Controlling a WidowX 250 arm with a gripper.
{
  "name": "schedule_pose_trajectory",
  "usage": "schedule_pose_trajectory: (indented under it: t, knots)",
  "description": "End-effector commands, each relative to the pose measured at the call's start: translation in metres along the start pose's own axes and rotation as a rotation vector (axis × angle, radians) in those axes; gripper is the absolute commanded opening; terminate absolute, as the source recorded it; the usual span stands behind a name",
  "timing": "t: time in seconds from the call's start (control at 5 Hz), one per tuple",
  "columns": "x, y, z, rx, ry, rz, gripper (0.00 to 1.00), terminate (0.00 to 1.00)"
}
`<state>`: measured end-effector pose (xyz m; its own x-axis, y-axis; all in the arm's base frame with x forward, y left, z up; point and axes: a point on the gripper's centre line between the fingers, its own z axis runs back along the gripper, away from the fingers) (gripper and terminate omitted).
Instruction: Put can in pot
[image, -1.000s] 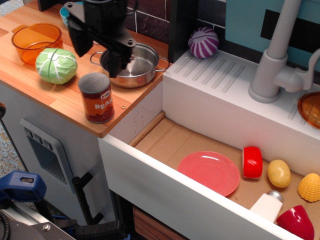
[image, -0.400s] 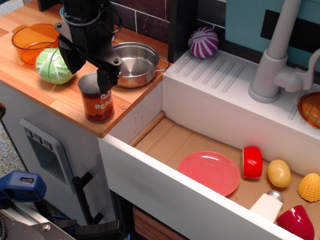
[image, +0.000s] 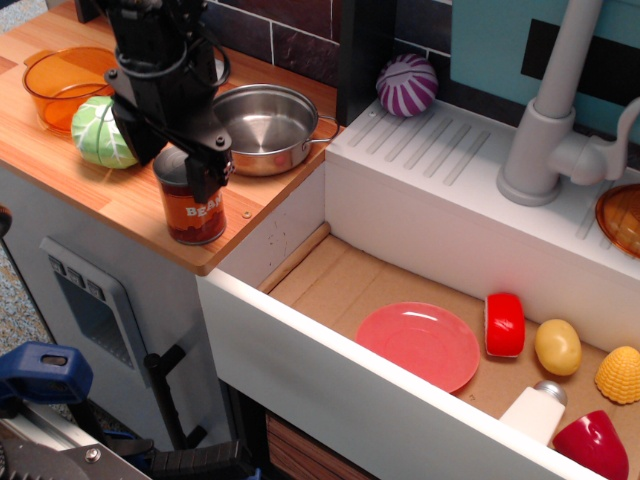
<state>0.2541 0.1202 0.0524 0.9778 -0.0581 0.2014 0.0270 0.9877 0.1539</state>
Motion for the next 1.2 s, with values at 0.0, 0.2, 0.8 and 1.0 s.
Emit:
schedule_pose_trajectory:
  t: [0.0,0.2,0.8,1.0]
  knots:
    - [0.01,0.007,-0.004,0.012,-0.042,-0.02,1.0,0.0]
    - [0.02,0.009,0.01,0.055,-0.067,-0.015,0.0,0.0]
    - [0.111,0.036,0.065,0.142,-0.131,-0.216,0.0,0.0]
    - [0.121,0.034,0.043,0.075,-0.116,-0.243,0.0,0.0]
